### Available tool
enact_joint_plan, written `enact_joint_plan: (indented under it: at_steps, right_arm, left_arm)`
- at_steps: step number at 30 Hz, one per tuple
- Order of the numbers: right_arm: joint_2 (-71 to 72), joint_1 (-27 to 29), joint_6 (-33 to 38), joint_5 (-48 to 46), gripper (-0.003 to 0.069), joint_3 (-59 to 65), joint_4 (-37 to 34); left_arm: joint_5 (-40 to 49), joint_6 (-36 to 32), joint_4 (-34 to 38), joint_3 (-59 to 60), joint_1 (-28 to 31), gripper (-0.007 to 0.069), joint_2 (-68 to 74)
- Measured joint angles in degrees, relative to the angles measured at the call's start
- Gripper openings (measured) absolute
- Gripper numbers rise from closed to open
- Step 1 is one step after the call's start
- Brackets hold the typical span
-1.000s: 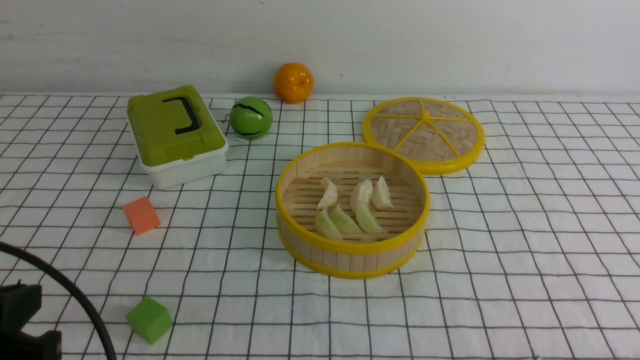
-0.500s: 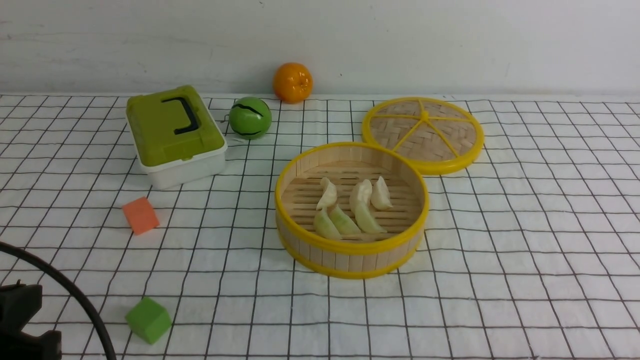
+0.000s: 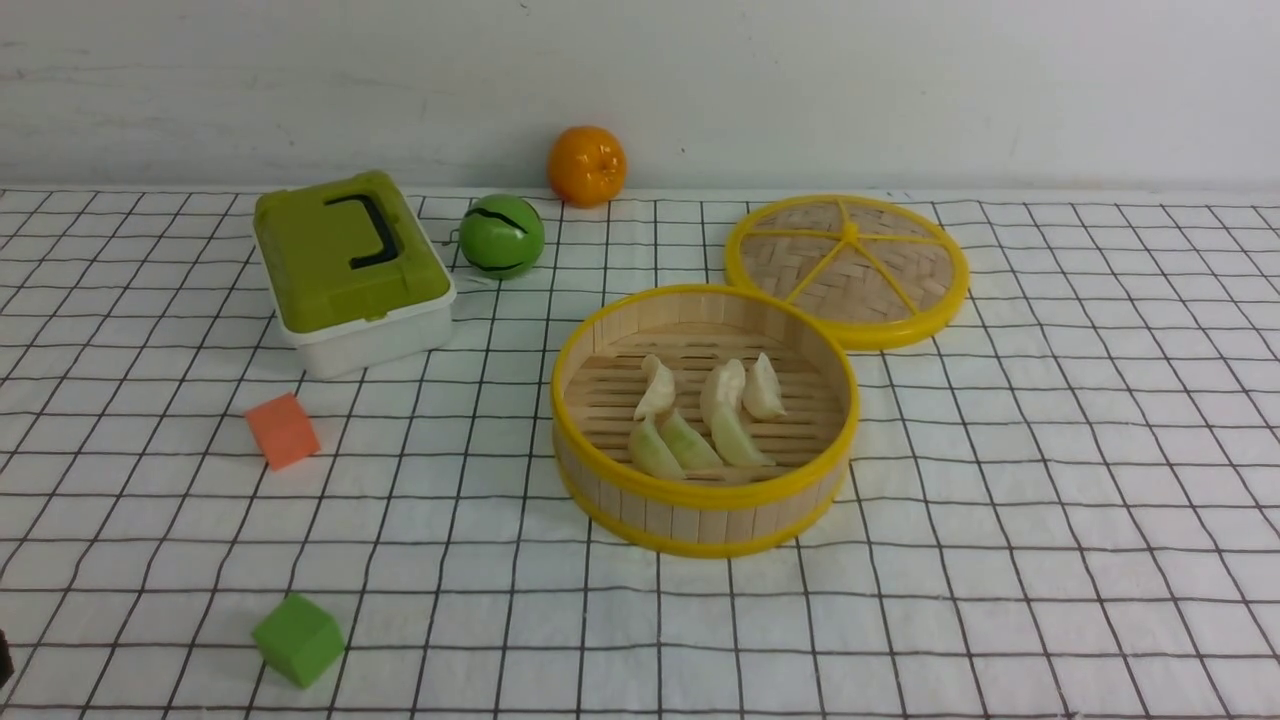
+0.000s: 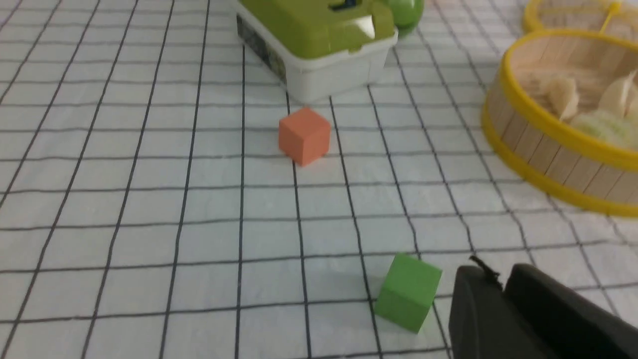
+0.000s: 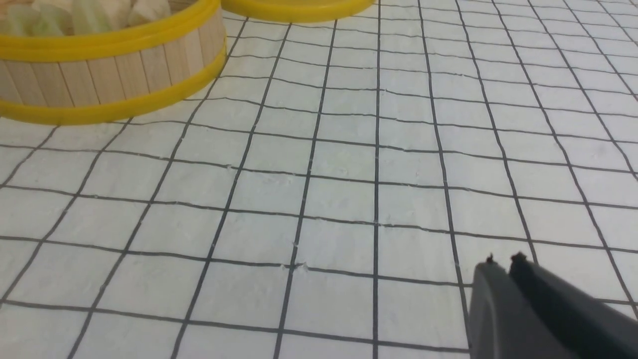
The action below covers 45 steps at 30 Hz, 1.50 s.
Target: Put the dumplings into the steamer on the table with the white tablecloth.
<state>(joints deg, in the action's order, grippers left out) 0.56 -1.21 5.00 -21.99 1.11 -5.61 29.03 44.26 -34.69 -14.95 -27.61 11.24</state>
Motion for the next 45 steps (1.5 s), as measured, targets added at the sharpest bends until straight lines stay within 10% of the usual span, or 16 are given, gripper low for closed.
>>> enact_joint_plan:
  at_steps: [5, 15, 45]
  right_arm:
    - [0.0, 0.0, 0.0, 0.0, 0.0043, 0.0, 0.0]
    - [0.04, 0.0, 0.0, 0.0, 0.0059, 0.0, 0.0]
    - [0.04, 0.0, 0.17, 0.0, 0.0094, 0.0, 0.0]
  left_arm:
    - [-8.33, -2.77, 8.52, 4.55, 9.46, 0.0006, -6.68]
    - [-10.21, -33.75, 39.41, 16.54, 27.58, -0.0013, -11.75]
    - [-6.73, -41.44, 41.15, 16.63, 25.93, -0.0013, -11.75]
